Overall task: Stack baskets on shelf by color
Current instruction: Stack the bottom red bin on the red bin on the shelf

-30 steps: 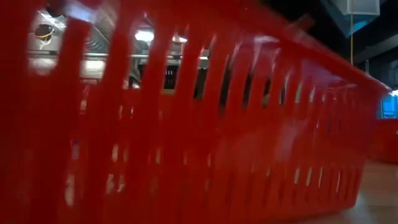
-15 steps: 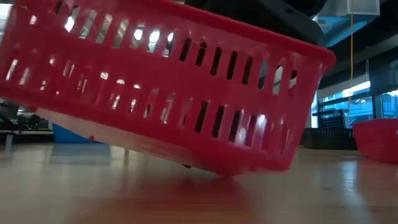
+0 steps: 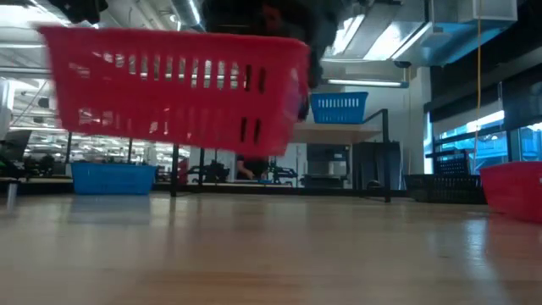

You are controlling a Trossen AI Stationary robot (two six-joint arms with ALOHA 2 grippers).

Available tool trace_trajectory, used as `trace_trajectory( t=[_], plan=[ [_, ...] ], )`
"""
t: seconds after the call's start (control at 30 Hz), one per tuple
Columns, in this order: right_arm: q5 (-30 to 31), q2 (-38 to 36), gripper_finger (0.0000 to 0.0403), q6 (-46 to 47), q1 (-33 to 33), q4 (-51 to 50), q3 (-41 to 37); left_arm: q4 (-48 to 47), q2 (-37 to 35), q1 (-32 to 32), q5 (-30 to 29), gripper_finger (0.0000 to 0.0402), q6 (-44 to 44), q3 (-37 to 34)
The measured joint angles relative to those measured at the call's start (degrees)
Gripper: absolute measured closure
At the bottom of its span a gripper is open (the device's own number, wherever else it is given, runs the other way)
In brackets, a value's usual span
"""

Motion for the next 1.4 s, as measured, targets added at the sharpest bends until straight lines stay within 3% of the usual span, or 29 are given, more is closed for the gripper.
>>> trace_trajectory(
  t=[0.27, 0.47, 0.63, 0.7, 0.93, 1.03, 1.17, 1.4],
  plan=[
    [18.18, -0.09, 0.0403, 14.90, -1.68, -24.05, 15.47, 0.00, -0.02, 0.00, -0.04, 0.0333, 0.16, 0.00],
    [24.80, -0.09, 0.0403, 25.59, -2.40, -39.90, 29.16, -0.02, -0.03, 0.00, -0.09, 0.0333, 1.05, 0.00],
    [30.69, -0.22, 0.0403, 31.08, -4.10, -46.97, 39.21, -0.02, -0.04, 0.00, -0.11, 0.0333, 2.05, 0.02],
    [33.87, -2.82, 0.0403, 31.57, -5.49, -44.64, 37.65, -0.08, -0.07, 0.00, -0.11, 0.0333, 2.05, 0.01],
    [33.72, -7.91, 0.0403, 40.70, -13.41, -47.72, 37.27, -0.21, -0.08, -0.02, -0.09, 0.0333, 2.03, 0.02],
    [26.38, -8.80, 0.0403, 46.14, -18.87, -47.77, 37.27, -0.15, -0.07, -0.02, -0.07, 0.0333, 2.03, 0.02],
    [16.96, -8.55, 0.0403, 46.32, -26.03, -46.98, 37.04, -0.04, -0.07, -0.02, -0.09, 0.0333, 2.03, 0.02],
    [9.66, -8.31, 0.0403, 45.79, -35.28, -38.70, 33.87, -0.04, -0.04, -0.02, -0.07, 0.0333, 2.01, 0.02]
  ],
)
